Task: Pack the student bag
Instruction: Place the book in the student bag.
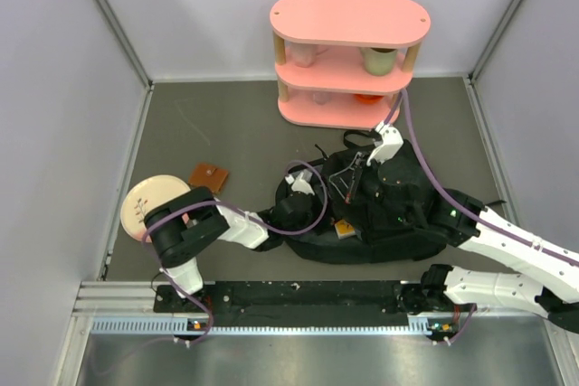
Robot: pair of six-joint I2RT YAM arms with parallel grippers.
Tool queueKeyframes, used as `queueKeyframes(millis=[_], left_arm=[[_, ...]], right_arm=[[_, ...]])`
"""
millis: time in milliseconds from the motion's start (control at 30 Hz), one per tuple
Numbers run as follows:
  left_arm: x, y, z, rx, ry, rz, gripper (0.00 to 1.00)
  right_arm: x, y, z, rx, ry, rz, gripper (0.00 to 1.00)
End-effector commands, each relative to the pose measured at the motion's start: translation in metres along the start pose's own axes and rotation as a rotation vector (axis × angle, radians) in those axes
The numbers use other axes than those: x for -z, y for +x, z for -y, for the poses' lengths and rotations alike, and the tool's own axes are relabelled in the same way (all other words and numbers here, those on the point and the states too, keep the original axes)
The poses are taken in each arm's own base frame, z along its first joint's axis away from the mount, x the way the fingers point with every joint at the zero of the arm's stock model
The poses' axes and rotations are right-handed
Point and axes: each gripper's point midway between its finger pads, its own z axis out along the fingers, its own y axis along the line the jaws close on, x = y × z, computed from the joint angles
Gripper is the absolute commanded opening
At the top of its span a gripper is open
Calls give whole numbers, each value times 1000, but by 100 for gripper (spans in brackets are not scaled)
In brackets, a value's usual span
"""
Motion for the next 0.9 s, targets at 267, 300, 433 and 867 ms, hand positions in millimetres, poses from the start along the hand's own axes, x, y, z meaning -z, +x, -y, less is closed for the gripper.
queueKeyframes(millis=[267, 300, 433, 867], left_arm=[[24, -16, -1, -114, -138, 41, 80], [27, -15, -5, -116, -158, 36, 72], [34, -12, -2, -132, -151, 18, 44], [-18, 0, 42, -85, -3, -51, 11]], right_arm=[[10, -29, -25, -41, -91, 85, 0], [10, -28, -25, -40, -90, 84, 0], [10, -27, -23, -42, -86, 83, 0], [7, -23, -23, -42, -81, 73, 0]])
